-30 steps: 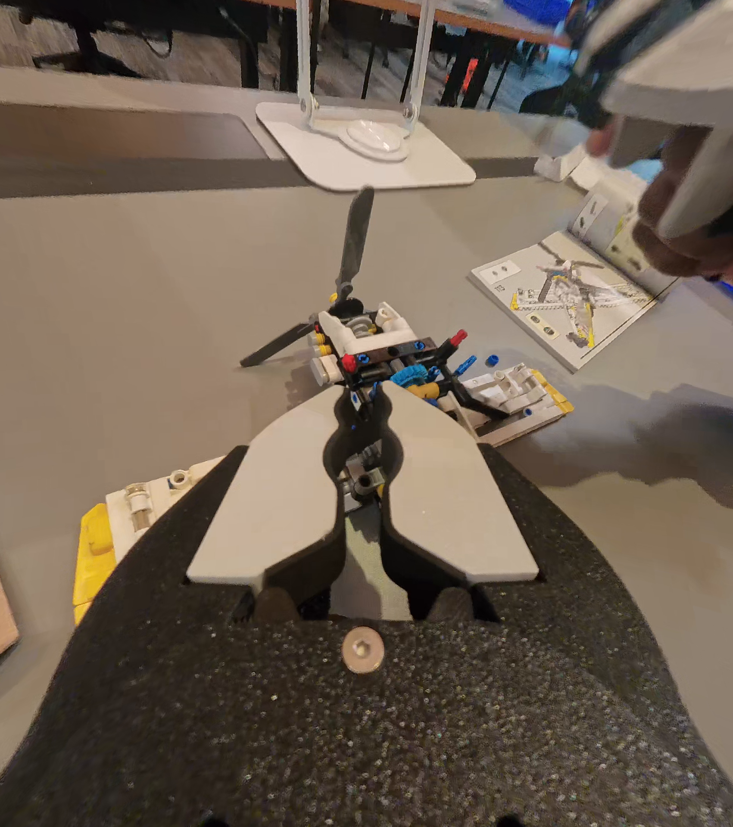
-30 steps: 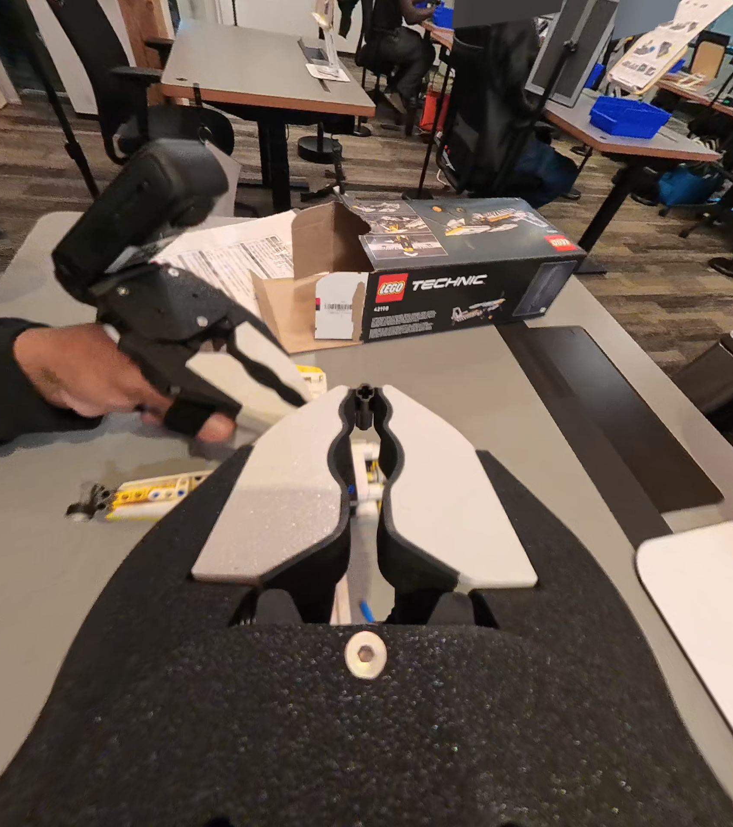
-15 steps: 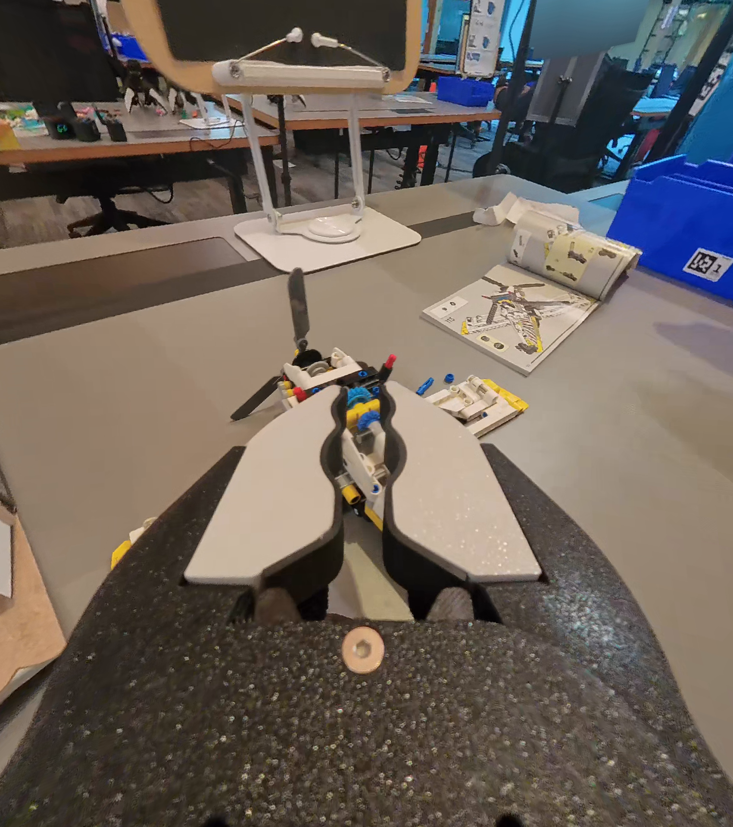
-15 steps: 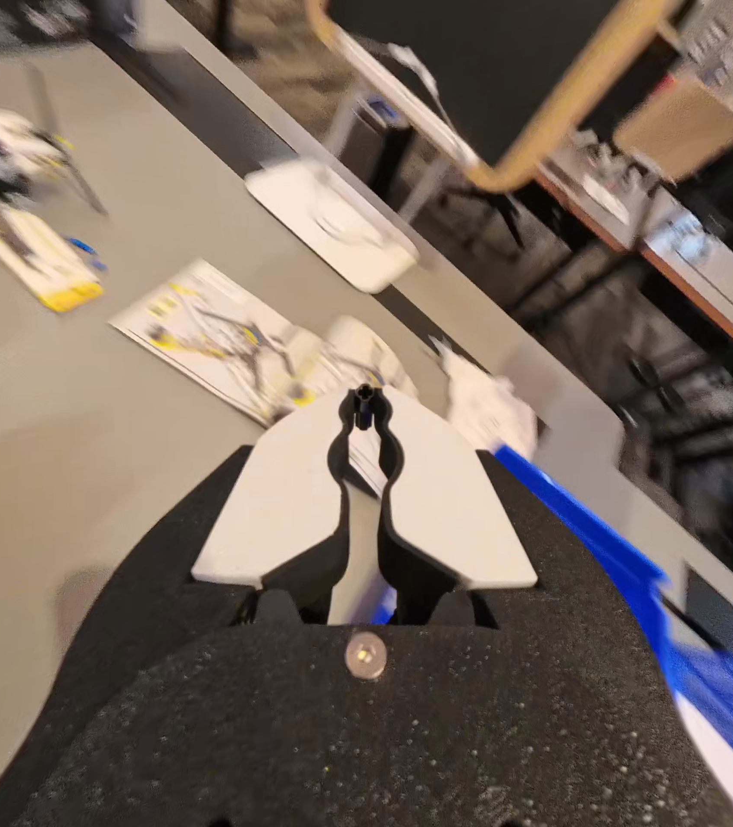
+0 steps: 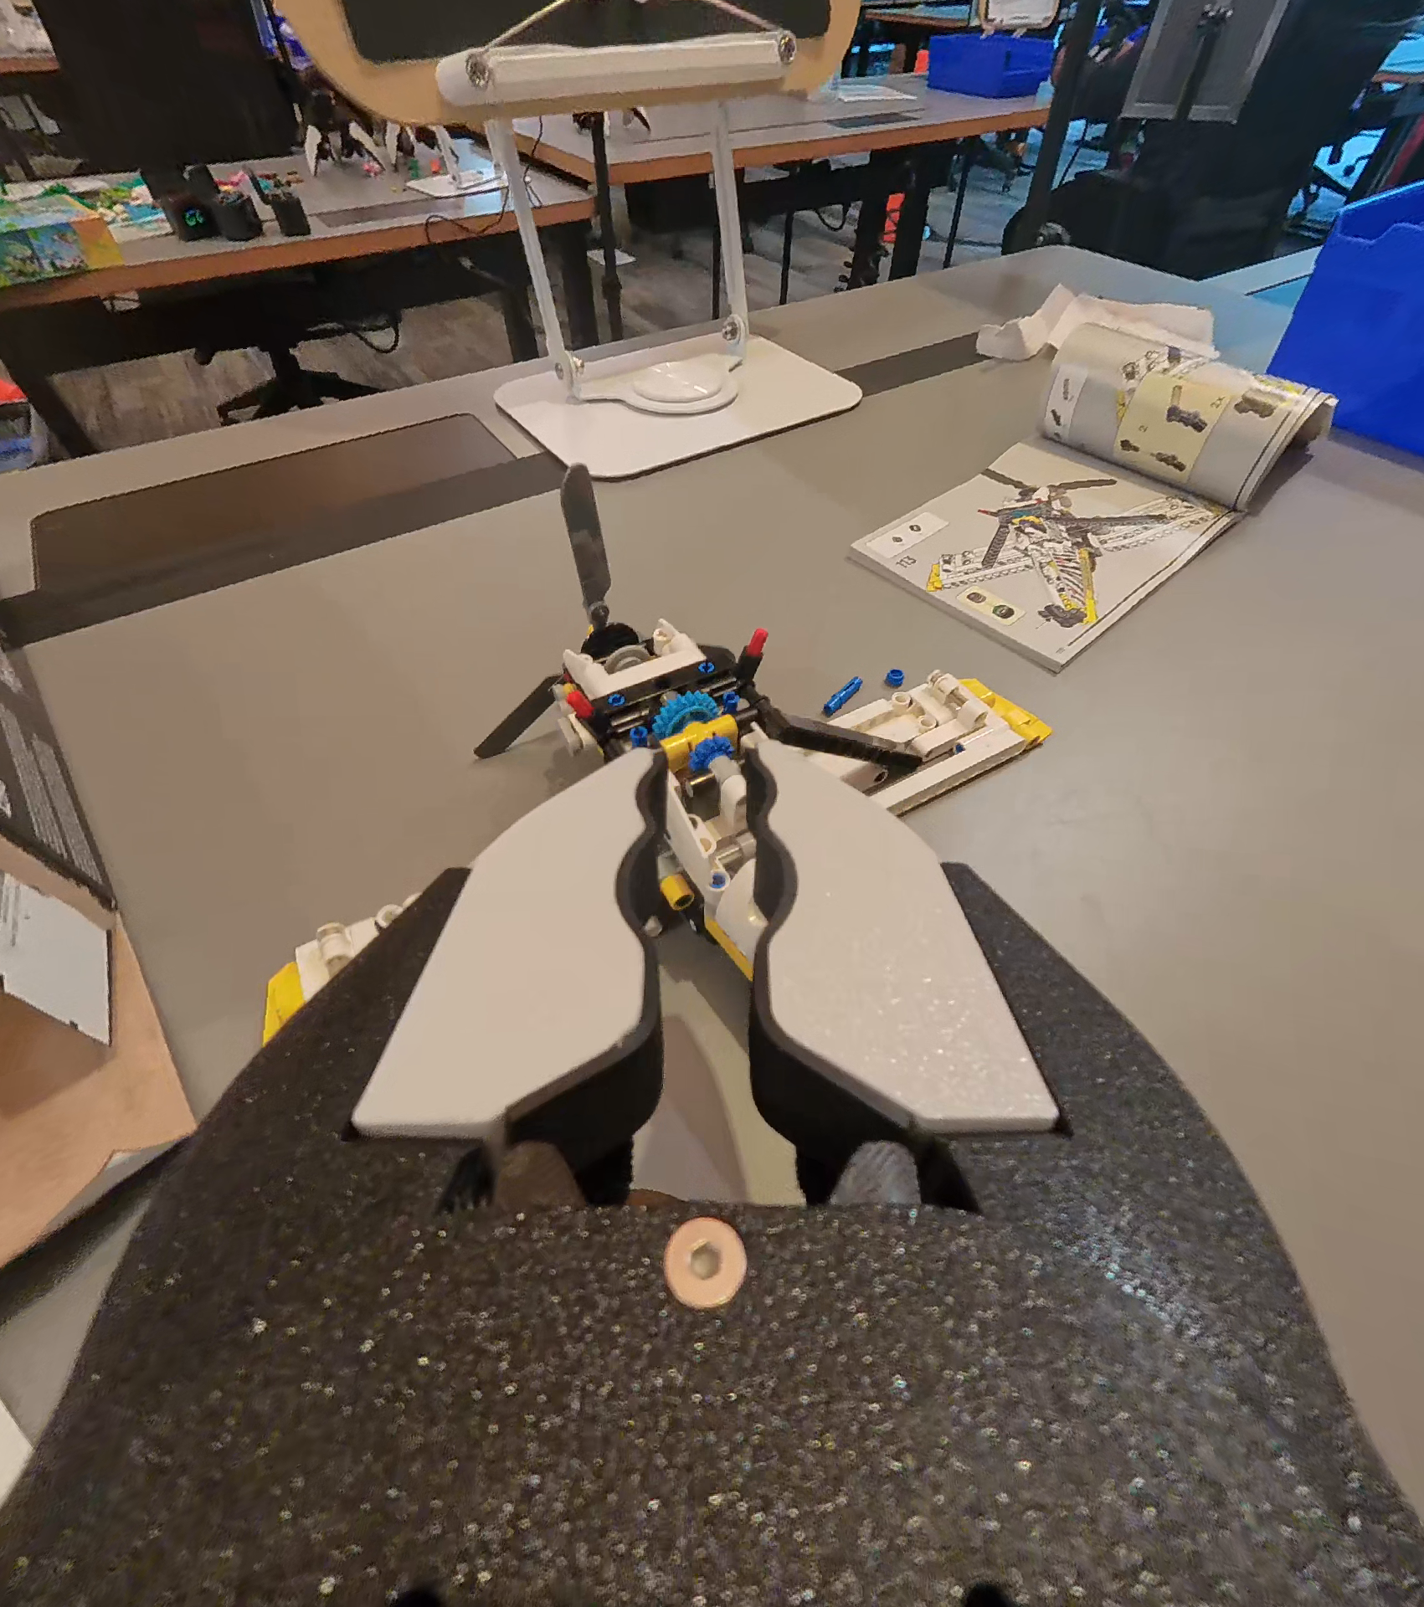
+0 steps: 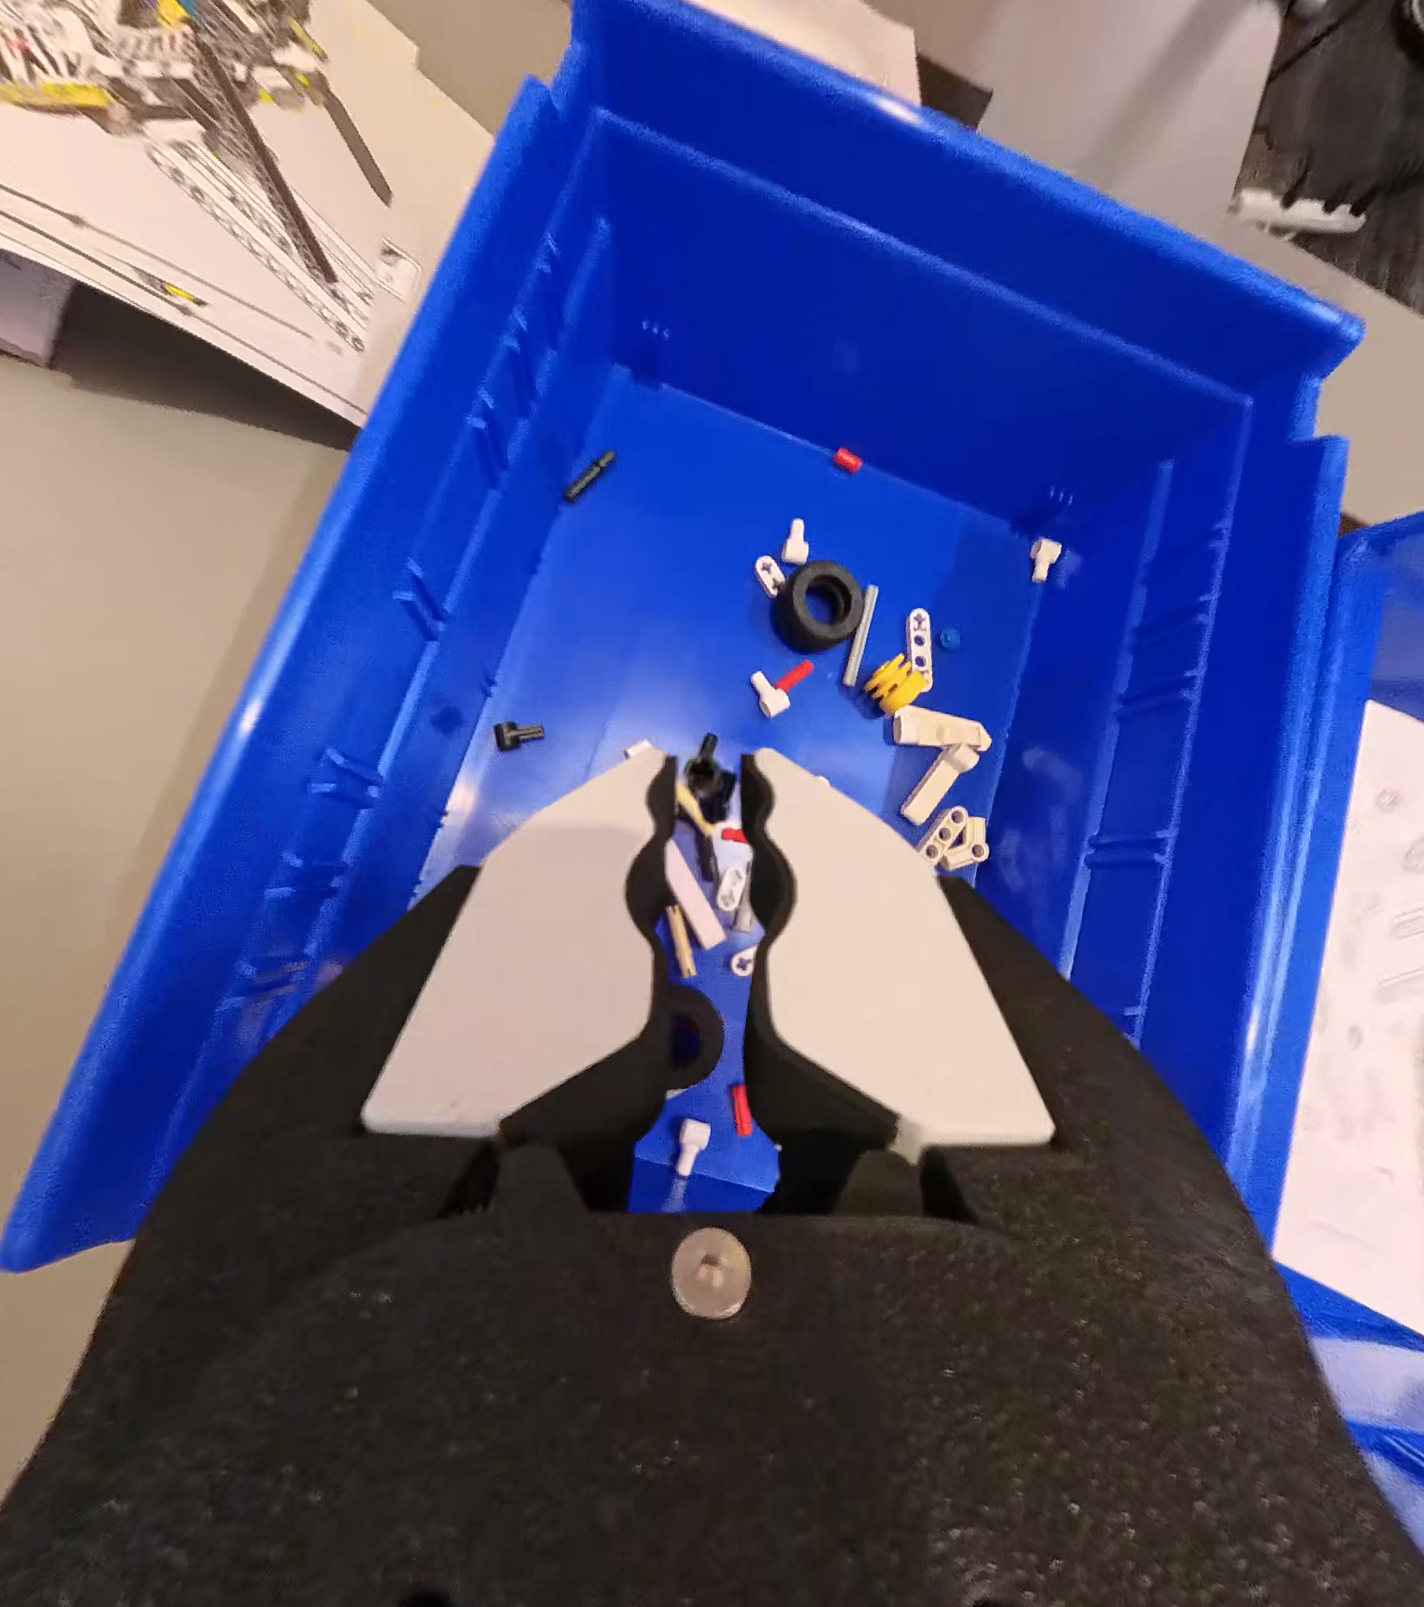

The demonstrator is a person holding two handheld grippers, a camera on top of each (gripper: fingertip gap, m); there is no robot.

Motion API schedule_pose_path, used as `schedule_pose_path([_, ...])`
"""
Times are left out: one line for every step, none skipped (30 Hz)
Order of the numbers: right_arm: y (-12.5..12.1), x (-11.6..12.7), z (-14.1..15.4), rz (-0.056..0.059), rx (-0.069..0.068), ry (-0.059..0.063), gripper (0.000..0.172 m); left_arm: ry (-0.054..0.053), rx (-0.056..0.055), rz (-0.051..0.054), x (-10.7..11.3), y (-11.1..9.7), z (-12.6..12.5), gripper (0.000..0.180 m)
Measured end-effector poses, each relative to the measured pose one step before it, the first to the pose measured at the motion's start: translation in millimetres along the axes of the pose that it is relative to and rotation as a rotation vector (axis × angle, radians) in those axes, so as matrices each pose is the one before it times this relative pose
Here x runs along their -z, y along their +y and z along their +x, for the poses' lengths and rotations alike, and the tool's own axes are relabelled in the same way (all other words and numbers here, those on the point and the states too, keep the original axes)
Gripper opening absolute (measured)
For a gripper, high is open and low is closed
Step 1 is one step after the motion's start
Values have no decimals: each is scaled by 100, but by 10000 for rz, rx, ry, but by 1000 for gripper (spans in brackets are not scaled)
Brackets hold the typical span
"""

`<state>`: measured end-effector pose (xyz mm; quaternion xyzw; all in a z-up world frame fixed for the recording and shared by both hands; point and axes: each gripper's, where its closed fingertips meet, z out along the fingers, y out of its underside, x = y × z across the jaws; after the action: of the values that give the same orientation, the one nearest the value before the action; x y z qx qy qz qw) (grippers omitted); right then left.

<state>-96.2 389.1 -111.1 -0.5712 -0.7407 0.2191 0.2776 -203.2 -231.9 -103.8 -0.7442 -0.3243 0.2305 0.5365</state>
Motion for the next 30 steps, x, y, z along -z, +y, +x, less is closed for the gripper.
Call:
schedule_pose_path([203, -64, -15, -42, 19, -1, 18, -38, 47, -41, 77, 153, -25, 19])
schedule_pose_path([104, 40, -40, -17, 58, 26, 21, -13, 32, -37, 78, 140, 24, 20])
schedule_pose_path([30, 127, -24, 4, 62, 59, 22, -5, 6, -40, 98, 119, 50, 21])
schedule_pose_path([-30, 195, -47, 22, 59, 58, 23, -26, -32, -26, 125, 82, 23, 23])
schedule_pose_path([-88, 274, -46, 35, 57, 59, 23, -35, -42, -6, 151, 49, 10, 24])
schedule_pose_path([-166, 370, -7, 55, 55, 100, 23, -38, -17, -5, 187, 29, 8, 25])
schedule_pose_path([-263, 498, 26, 83, 65, 173, 23, -28, 3, 0, 226, 6, 12, 26])
schedule_pose_path([-394, 657, -43, 115, 114, 198, 23, 9, 7, 26, 294, -19, 59, 28])
schedule_pose_path([-522, 773, -281, 135, 186, 147, 23, 31, 19, 37, 361, -29, 121, 28])
schedule_pose_path([-683, 840, -540, 157, 241, 98, 23, 21, 31, 25, 429, -15, 115, 29])
schedule_pose_path([-851, 838, -778, 186, 295, 73, 23, 5, 40, 30, 496, -9, 126, 29])
schedule_pose_path([-1001, 755, -1031, 214, 348, 31, 23, -8, 35, 49, 519, 0, 160, 29])
schedule_pose_path([-1115, 591, -1278, 227, 375, -40, 23, -46, 36, 74, 545, 0, 157, 29])
schedule_pose_path([-1187, 371, -1538, 230, 384, -131, 23, -51, 42, 65, 516, 61, 202, 29])
schedule_pose_path([-1231, 107, -1793, 228, 385, -246, 22, -49, 52, 9, 495, 196, 238, 30])
schedule_pose_path([-1271, -185, -1988, 243, 360, -351, 22, -66, 57, -25, 444, 280, 254, 29])
schedule_pose_path([-1282, -518, -2147, 259, 316, -436, 22, -97, 52, -44, 412, 366, 234, 29])
schedule_pose_path([-1170, -867, -2296, 219, 282, -543, 21, -118, 27, -72, 393, 436, 236, 30])
schedule_pose_path([-1051, -1177, -2393, 169, 283, -622, 21, -127, -5, -63, 385, 427, 232, 30])
schedule_pose_path([-997, -1447, -2321, 169, 291, -627, 21, -124, 0, -42, 385, 406, 233, 30])
schedule_pose_path([-965, -1646, -2226, 181, 287, -632, 21, -108, 18, -49, 386, 403, 228, 30])
schedule_pose_path([-937, -1802, -2148, 188, 287, -677, 21, -93, 35, -38, 375, 389, 214, 30])
schedule_pose_path([-894, -1899, -1966, 183, 283, -653, 21, -72, 32, -61, 338, 423, 220, 30])
schedule_pose_path([-896, -1940, -1677, 173, 264, -546, 21, -83, -3, -111, 314, 478, 159, 30])
schedule_pose_path([-946, -1904, -1492, 201, 309, -488, 22, -124, -20, -111, 259, 481, 91, 30])
schedule_pose_path([-1006, -1861, -1330, 228, 414, -447, 22, -132, -27, -124, 196, 504, 64, 30])
schedule_pose_path([-1021, -1762, -1052, 209, 488, -336, 23, -80, -65, -151, 100, 514, 145, 30])
schedule_pose_path([-1061, -1650, -694, 201, 540, -201, 23, -72, -68, -131, 11, 445, 172, 30])
schedule_pose_path([-1170, -1548, -443, 257, 616, -117, 24, -61, -66, -136, -61, 383, 186, 30])
schedule_pose_path([-1243, -1393, -297, 307, 649, -102, 25, -13, -95, -120, -103, 300, 267, 30])
